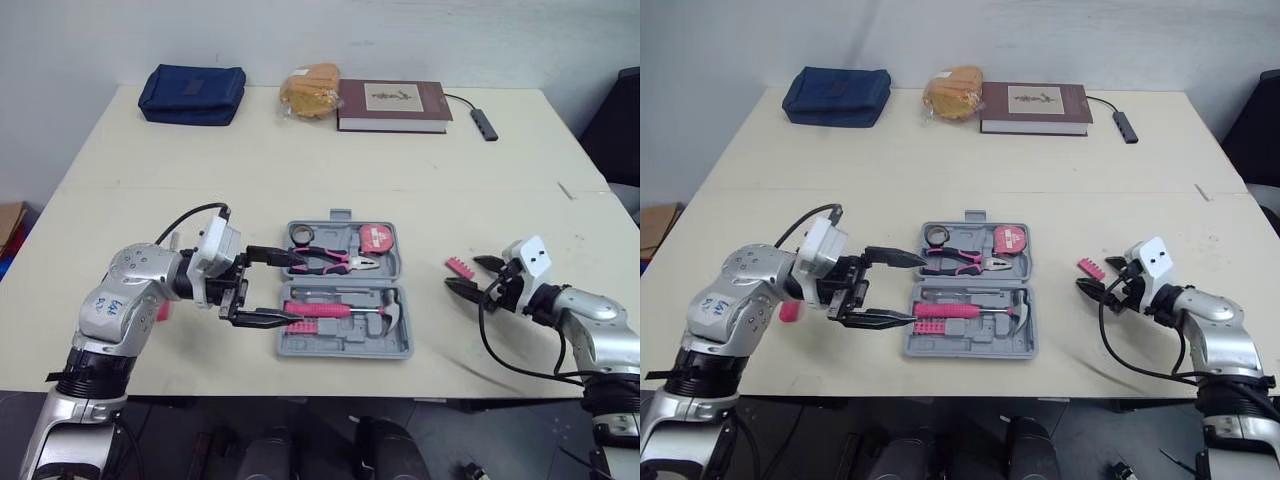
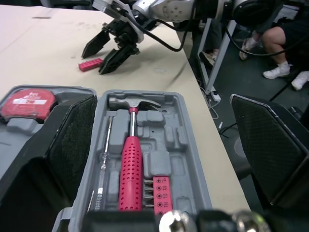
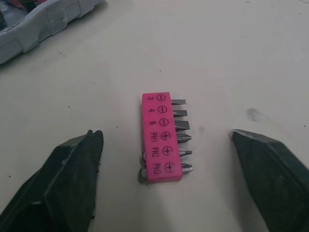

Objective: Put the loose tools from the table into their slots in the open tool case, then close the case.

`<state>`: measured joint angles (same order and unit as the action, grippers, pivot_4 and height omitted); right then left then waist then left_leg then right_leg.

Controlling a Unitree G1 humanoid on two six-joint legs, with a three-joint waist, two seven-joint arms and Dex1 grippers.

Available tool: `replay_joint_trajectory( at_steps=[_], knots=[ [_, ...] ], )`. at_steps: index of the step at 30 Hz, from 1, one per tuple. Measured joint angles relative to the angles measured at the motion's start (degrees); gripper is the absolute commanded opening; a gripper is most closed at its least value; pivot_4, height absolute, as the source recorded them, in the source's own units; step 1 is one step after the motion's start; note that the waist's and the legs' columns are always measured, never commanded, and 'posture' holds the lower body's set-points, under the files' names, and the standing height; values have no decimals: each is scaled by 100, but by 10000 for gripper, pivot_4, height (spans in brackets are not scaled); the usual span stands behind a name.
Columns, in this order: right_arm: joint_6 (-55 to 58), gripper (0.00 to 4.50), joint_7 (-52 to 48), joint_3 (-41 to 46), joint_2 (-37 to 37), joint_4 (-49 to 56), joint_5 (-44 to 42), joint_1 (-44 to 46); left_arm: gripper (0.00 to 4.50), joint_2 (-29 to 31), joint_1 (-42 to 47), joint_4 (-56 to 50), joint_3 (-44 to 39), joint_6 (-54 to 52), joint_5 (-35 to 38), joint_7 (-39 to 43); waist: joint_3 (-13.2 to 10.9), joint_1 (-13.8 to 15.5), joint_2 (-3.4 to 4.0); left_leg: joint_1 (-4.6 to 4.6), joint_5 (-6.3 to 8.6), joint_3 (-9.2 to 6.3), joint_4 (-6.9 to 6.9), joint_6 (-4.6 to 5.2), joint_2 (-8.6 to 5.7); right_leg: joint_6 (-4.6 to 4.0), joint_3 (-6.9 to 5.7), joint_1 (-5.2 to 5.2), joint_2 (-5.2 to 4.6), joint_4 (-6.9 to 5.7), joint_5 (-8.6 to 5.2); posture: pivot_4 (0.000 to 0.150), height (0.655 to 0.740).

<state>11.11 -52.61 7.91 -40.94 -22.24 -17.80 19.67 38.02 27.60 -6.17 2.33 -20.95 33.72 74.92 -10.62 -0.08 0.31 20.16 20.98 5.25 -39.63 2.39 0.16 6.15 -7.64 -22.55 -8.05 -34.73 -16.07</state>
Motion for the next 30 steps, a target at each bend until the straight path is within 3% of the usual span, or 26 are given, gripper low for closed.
replay_joint_trajectory(
  at_steps=[4, 6, 12, 18, 22, 25, 30],
  knots=[
    [-8, 14345, -65, 1, 16, 9, -26, -20, 45000, -1, 126, 17, 22, 49, -25, 97, 0, -1, 0, -1, 0, -1, -4, 0, 0, 1, 2, 3, -1, -1, 1, 1500, 7400],
    [-13, 7532, -87, 20, 16, 88, -41, -74, 45000, -19, 128, 54, 34, 88, -38, 126, 0, 5, 0, 0, 0, -4, -5, 0, -1, 1, 1, 3, -2, -1, 1, 1500, 7400],
    [56, 7515, -140, 127, -52, 492, -59, -318, 45000, -107, 139, 201, 59, 208, -49, 301, -3, 14, 4, 6, 0, -7, -6, 1, -2, 2, -2, 1, -1, 1, 1, 1500, 7400],
    [933, 7515, -518, -79, -609, 2979, -506, -289, 45000, -248, 185, 532, 108, 968, -361, 581, -32, -3, 44, 11, 2, -2, -8, -7, 12, 3, 1, -12, 14, -1, 2, 1500, 7400],
    [2202, 7515, -567, -827, -1024, 4516, -731, -184, 45000, -493, -45, 598, 95, 1607, -426, 715, -32, 17, 41, 16, 5, -4, -8, -9, 16, 0, 1, -13, 17, 8, 2, 1500, 7400],
    [3482, 7515, -342, -1379, -1109, 5283, -999, 184, 45000, -345, -366, 458, 162, 1590, -435, 885, -36, 8, 34, 25, 6, -8, -17, -7, 16, -3, -1, -18, -21, 10, 4, 1500, 7400],
    [4424, 7514, 76, -2382, -1001, 5779, -878, 874, 45000, -50, -581, 531, 232, 1717, -608, 1100, -36, 3, 34, 27, 7, -11, -22, -9, 15, -8, -10, -23, -35, 26, 4, 1500, 7400]
  ],
)
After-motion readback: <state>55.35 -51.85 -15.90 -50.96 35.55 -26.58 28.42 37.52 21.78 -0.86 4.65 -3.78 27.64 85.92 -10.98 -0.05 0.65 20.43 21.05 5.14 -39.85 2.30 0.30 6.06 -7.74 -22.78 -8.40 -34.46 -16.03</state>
